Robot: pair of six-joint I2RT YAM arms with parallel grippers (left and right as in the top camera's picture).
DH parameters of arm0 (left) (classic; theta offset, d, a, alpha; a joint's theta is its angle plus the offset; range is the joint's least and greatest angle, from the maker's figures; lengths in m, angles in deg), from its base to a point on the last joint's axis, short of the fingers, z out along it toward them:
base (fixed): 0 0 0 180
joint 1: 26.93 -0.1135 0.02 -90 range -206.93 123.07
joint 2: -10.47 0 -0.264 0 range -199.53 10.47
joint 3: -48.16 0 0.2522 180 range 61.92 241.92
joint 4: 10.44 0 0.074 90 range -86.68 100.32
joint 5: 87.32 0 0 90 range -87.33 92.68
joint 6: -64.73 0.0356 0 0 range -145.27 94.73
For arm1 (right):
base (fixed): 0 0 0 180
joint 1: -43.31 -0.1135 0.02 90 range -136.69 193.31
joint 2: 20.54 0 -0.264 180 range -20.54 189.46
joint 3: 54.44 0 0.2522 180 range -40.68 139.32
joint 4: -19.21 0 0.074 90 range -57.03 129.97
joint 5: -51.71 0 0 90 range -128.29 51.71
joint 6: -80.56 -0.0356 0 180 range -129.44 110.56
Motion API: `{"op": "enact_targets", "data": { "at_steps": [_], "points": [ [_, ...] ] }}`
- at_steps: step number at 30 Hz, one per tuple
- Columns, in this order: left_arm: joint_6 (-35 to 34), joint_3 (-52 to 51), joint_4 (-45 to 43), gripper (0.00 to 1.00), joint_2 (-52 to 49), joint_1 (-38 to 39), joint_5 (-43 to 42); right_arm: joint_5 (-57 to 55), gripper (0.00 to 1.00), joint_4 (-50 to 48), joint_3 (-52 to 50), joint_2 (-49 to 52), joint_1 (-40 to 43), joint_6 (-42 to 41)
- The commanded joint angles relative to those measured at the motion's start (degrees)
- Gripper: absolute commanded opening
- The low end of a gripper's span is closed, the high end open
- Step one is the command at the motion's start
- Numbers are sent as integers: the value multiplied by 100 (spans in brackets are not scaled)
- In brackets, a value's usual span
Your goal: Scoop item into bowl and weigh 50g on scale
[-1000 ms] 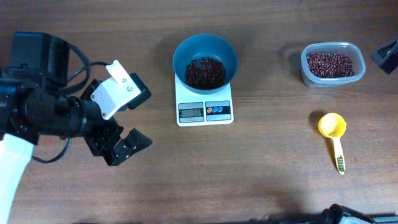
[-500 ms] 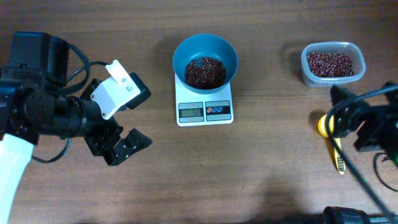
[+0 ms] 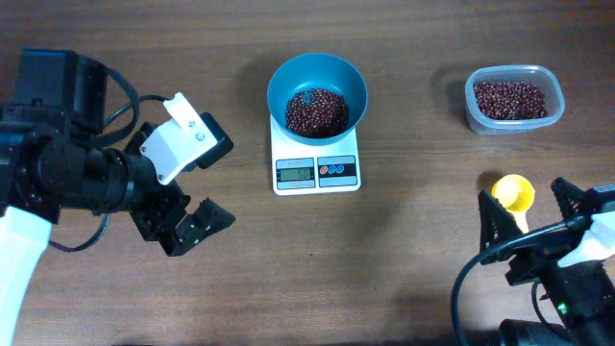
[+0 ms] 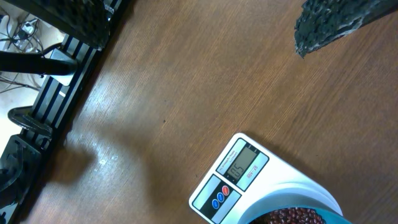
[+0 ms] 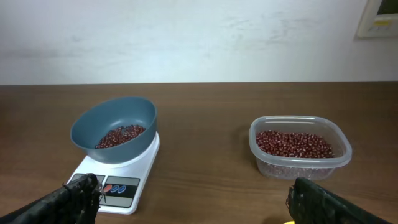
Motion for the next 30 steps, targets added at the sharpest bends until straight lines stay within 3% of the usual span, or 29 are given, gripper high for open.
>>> {"op": "enact_targets", "data": {
  "at_steps": [1,5,8,9,15,19,21,30],
  "points": [
    [94,35,-9,99,22,-13,-20,-92,99,-55,-92,-63,-348,44],
    [94,35,-9,99,22,-13,-17,-291,99,-516,-354,-63,-411,46],
    [94,35,-9,99,22,-13,-20,-286,99,-2686,-1674,-63,-411,46],
    [94,35,-9,98,22,-13,-20,-369,99,-2994,-1950,-63,-411,46],
    [94,35,-9,99,22,-13,-20,-404,99,-3364,-2743,-63,-407,48],
    [94,35,-9,99,22,-13,-20,-549,99,-3381,-2754,-63,-407,162],
    [94,35,-9,99,22,-13,-20,-509,99,-3383,-2754,-63,-407,802],
    [94,35,-9,99,22,-13,-20,-511,99,-3386,-2754,-63,-400,791]
  ]
}}
